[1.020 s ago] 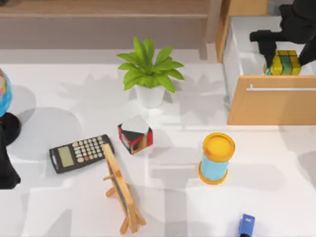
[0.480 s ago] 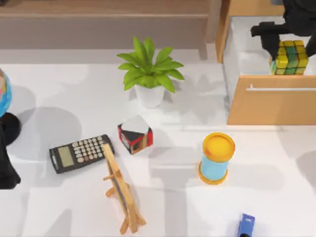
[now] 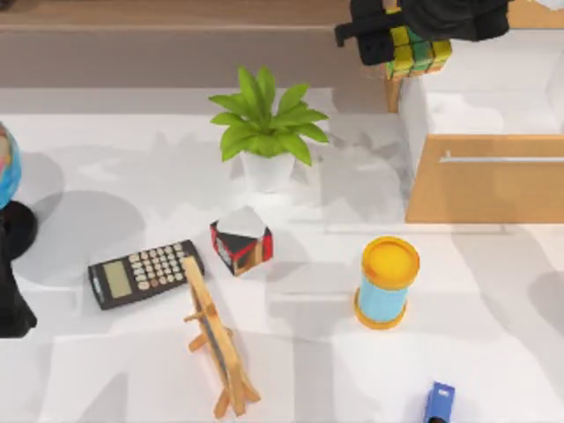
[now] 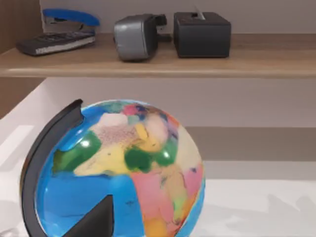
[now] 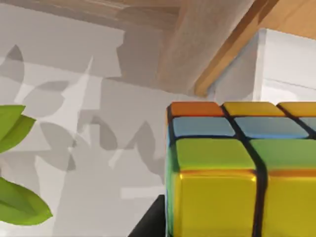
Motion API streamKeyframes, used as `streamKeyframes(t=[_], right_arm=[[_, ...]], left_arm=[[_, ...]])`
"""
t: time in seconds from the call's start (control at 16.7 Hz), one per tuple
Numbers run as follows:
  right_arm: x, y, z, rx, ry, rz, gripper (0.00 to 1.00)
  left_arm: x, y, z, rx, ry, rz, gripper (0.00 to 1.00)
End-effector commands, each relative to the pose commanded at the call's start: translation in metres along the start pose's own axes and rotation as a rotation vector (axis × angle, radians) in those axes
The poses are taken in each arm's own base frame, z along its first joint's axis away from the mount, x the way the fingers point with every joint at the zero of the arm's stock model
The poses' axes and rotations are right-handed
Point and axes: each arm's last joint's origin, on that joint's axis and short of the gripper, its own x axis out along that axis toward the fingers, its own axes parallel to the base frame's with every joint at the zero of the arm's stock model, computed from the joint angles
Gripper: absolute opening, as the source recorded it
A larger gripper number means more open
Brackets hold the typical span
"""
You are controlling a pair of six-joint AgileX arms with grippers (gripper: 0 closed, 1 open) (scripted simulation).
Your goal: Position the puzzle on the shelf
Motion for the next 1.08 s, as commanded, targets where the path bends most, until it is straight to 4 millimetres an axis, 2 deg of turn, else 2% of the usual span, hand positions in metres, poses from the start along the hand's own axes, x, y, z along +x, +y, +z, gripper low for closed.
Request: streamKeyframes(t=[0.24,0.48,0.78,1.08], right_arm=[[-0.017,0.07,-0.007,-0.031,-0.329,0.075,0.0],[-0.013,0.112,-0.01,0.038,-0.649,0.102,0.0],[0.027,0.132,-0.029,0.149,-0.9,0.03,0.0],[0.064,0.137,-0.06,0.208,-1.001,-0.062,0.0]], left_arm=[[0.0,0.0,0.0,0.0,0.0,0.0,1.0],[0.0,0.0,0.0,0.0,0.0,0.0,1.0],[0.0,0.0,0.0,0.0,0.0,0.0,1.0],[0.0,0.0,0.0,0.0,0.0,0.0,1.0]])
